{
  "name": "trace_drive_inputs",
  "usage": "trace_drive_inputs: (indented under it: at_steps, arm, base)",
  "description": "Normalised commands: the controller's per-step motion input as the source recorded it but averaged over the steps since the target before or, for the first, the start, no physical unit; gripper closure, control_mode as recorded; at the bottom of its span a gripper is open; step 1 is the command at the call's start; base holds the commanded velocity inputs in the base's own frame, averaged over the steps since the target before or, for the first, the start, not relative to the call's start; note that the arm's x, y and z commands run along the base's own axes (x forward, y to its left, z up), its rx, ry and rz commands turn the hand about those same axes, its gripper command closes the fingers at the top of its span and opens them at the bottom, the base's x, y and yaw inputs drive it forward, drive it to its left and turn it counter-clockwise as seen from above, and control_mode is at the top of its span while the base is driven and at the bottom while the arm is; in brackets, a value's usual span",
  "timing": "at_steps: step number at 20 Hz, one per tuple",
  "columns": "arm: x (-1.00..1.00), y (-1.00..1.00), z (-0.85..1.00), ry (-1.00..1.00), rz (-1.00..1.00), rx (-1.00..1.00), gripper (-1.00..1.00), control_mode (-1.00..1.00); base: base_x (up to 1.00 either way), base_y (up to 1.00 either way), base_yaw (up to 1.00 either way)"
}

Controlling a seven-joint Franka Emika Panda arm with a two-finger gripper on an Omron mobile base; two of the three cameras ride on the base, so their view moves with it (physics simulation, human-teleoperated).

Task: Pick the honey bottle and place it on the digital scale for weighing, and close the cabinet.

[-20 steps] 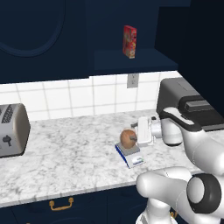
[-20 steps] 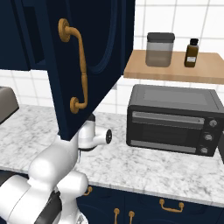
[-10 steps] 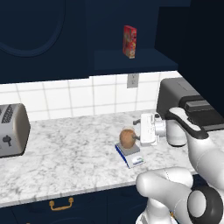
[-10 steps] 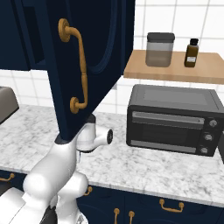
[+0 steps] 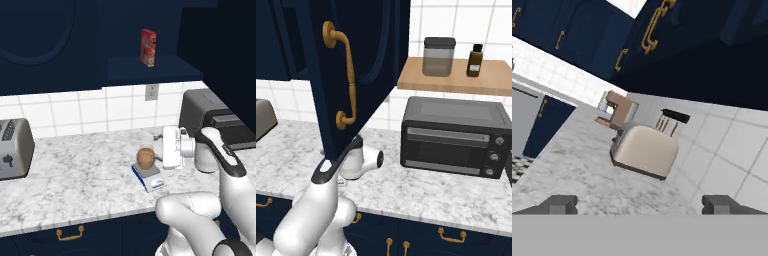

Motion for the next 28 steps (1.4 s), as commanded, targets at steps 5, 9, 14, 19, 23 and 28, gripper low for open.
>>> trace_drive_inputs:
  at_steps: [5, 9, 14, 19, 23, 28]
  arm:
    - [-0.73, 0.27, 0.53, -0.41, 0.00, -0.04, -1.00, -1.00]
    - [-0.65, 0.79, 0.23, -0.32, 0.00, -0.15, -1.00, -1.00]
    - [-0.75, 0.65, 0.50, -0.23, -0.04, -0.17, -1.00, -1.00]
    - [-1.00, 0.34, 0.44, -0.32, -0.17, -0.29, -1.00, -1.00]
    - [-0.96, 0.64, 0.02, -0.65, -0.27, -0.34, -1.00, -1.00]
    - [-1.00, 0.09, 0.33, -0.40, -0.27, -0.15, -1.00, -1.00]
  base:
    - [0.00, 0.00, 0.00]
    - [0.00, 0.00, 0.00]
    - [0.00, 0.00, 0.00]
    - [0.00, 0.00, 0.00]
    - [0.00, 0.00, 0.00]
    - [0.00, 0.00, 0.00]
